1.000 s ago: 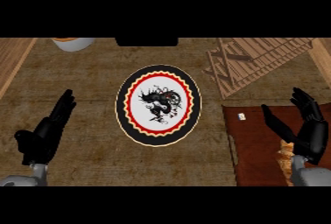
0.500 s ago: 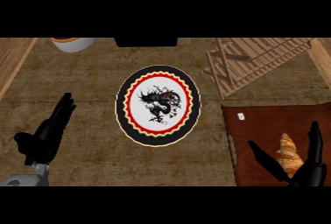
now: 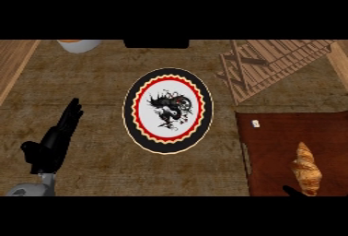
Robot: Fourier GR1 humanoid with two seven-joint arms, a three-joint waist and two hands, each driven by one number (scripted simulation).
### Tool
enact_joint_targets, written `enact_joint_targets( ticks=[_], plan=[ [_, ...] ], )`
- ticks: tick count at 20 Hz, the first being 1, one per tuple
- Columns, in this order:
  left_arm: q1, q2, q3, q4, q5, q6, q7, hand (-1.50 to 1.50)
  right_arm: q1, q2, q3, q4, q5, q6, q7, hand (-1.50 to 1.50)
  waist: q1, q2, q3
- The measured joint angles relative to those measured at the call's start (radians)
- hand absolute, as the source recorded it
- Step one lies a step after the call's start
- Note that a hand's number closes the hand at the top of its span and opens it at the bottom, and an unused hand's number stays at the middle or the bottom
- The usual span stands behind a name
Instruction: Pick the croissant from the tray and place it in the plate
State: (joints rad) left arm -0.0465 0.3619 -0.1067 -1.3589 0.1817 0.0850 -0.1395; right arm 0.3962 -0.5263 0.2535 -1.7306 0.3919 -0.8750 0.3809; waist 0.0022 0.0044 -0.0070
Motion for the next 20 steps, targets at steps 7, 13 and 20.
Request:
enact_joint_targets(
  ticks=[7,13,20],
  plan=[
    [-0.012,-0.011,0.010,0.001,-0.002,-0.008,0.010,0.00,-0.028,-0.073,0.020,-0.146,0.127,0.232,0.395,-1.50,0.002,-0.002,0.003],
    [-0.031,-0.025,0.033,0.057,-0.021,-0.025,-0.019,0.00,-0.053,-0.066,0.012,-0.208,0.187,0.376,0.571,-1.50,-0.003,-0.004,0.005],
    [-0.032,-0.036,0.051,0.051,-0.035,-0.043,-0.005,0.00,-0.114,-0.019,0.012,-0.129,0.201,0.482,0.622,-1.50,-0.001,-0.004,0.006]
  ],
)
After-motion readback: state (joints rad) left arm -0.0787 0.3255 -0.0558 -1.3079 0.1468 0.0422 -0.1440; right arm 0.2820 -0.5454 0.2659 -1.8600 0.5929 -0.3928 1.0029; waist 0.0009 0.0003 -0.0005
